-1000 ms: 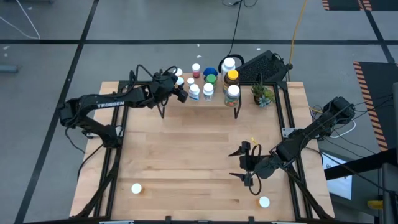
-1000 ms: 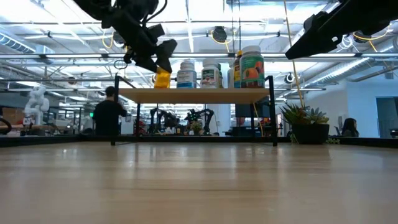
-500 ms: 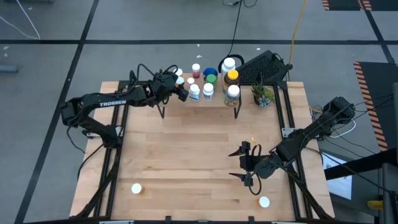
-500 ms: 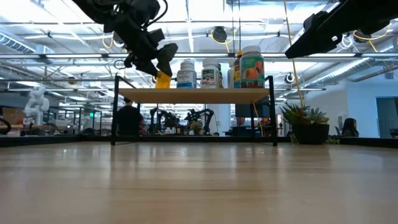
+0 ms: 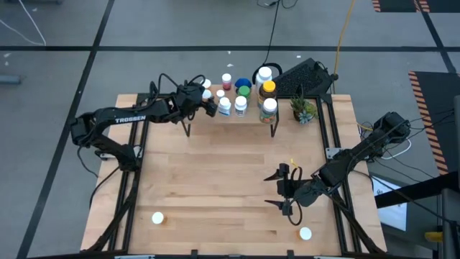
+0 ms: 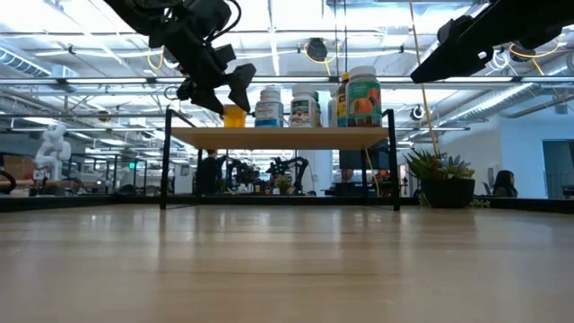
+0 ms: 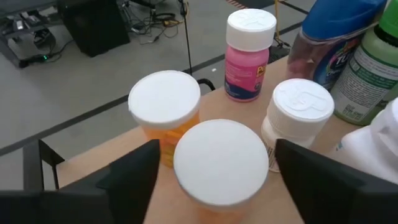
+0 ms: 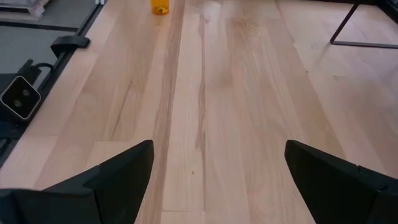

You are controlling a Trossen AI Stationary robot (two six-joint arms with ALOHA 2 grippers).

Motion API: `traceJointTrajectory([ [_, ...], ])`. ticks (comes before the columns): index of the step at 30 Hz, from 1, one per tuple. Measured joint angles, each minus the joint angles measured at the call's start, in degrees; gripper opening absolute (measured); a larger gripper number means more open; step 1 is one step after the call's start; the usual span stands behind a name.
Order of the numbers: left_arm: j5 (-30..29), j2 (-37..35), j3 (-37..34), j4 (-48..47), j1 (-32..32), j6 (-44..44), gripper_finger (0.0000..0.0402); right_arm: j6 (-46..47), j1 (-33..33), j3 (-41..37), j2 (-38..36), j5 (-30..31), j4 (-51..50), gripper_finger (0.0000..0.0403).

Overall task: Pick and place medicine bottles onto shelf by color
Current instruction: Put the right orange pill bottle aligned with the other orange pill bottle on the shelf

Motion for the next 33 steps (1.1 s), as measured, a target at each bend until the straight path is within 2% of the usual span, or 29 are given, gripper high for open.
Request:
traceJointTrajectory([
  [4, 0.5, -1.3, 0.0, -1.3, -0.7, 1.3, 0.0381, 1.2, 0.0, 0.0, 0.0, 0.0, 1.0, 0.0359],
  [7, 1.2, -5.4, 0.0, -4.9, -2.5, 1.5, 0.0396, 2.3, -0.1, 0.0, 0.9, 0.1, 2.8, 0.0359],
  [11, 1.2, -12.9, 0.1, -13.6, -7.3, 0.2, 0.0382, -0.2, -1.6, 0.0, 4.7, 0.0, 10.6, 0.0359],
  [15, 1.3, -19.0, 0.2, -25.4, -15.3, -6.0, 0.0362, -5.7, -3.4, 0.0, 11.7, -0.8, 23.8, 0.0359],
  [19, 1.6, -21.4, 0.2, -37.5, -25.8, -14.5, 0.0342, -12.0, -6.0, 0.1, 20.4, -8.4, 43.4, 0.0359],
  [22, 5.5, -21.5, 0.2, -45.2, -33.7, -22.0, 0.0321, -14.3, -7.9, 1.5, 27.2, -12.9, 53.3, 0.0359],
  [25, 8.5, -20.8, 0.1, -50.4, -41.8, -29.9, 0.0297, -13.9, -9.6, 5.1, 32.6, -15.3, 53.8, 0.0359],
  [28, 8.9, -19.6, 0.1, -50.6, -49.1, -36.3, 0.0277, -13.8, -10.4, 8.9, 36.8, -15.6, 50.2, 0.0359],
  [33, 2.4, -14.8, 0.1, -43.1, -57.0, -39.3, 0.0254, -9.4, -10.3, 12.4, 36.4, -15.6, 35.1, 0.0359],
])
